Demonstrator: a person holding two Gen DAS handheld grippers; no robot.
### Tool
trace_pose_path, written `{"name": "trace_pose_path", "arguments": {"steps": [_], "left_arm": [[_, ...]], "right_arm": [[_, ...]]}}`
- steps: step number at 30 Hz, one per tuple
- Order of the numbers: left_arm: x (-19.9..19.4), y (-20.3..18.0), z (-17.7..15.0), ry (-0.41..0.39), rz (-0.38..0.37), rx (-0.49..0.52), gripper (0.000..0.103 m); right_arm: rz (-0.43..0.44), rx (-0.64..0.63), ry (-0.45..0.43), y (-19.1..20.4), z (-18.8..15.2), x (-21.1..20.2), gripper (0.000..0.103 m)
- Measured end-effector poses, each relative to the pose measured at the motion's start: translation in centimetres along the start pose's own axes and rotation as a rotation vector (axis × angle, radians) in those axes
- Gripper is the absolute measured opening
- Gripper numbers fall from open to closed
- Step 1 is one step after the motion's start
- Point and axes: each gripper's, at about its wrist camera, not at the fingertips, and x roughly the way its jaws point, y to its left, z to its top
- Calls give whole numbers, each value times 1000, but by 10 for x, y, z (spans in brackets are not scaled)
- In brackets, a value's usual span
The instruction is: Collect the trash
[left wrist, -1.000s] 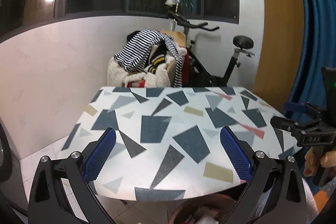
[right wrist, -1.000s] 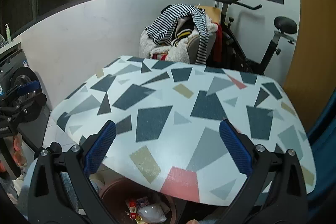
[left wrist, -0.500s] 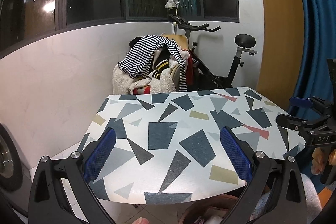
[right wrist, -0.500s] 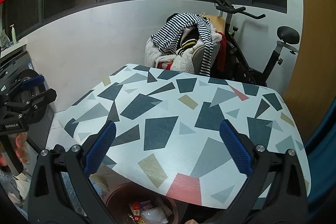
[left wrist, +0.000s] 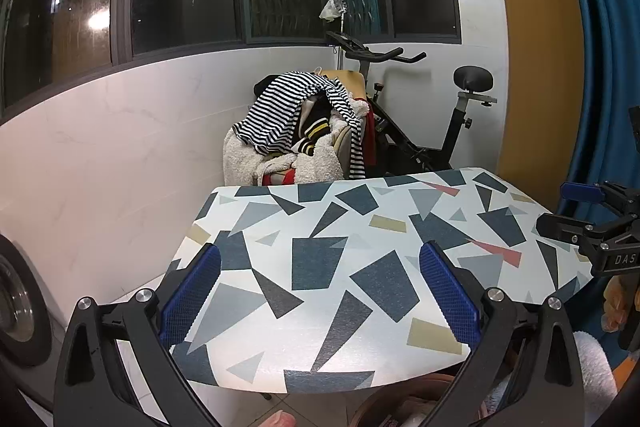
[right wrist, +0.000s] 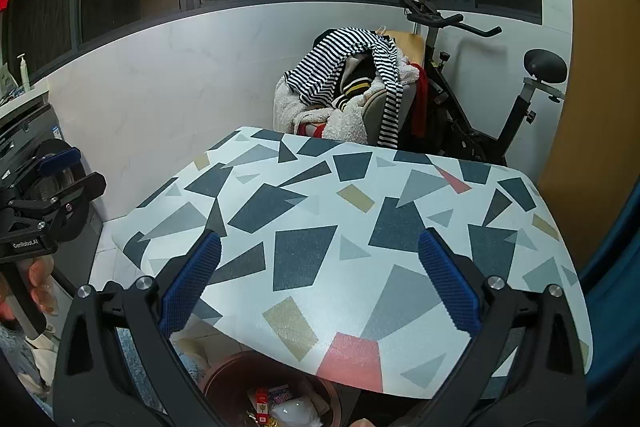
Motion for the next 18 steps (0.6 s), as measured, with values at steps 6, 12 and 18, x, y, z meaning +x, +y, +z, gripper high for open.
{"name": "trace_pose_path", "arguments": {"steps": [6, 12, 18], "left_arm": [[1, -1, 1, 9, -4, -4, 97], [1, -3, 1, 9, -1, 2, 97], [1, -4, 1, 10, 0, 7, 97]], "right_arm": [[1, -1, 0, 0, 0, 0, 97], [1, -1, -1, -1, 0, 0, 97], [-3, 4, -5, -3, 0, -2, 97]]}}
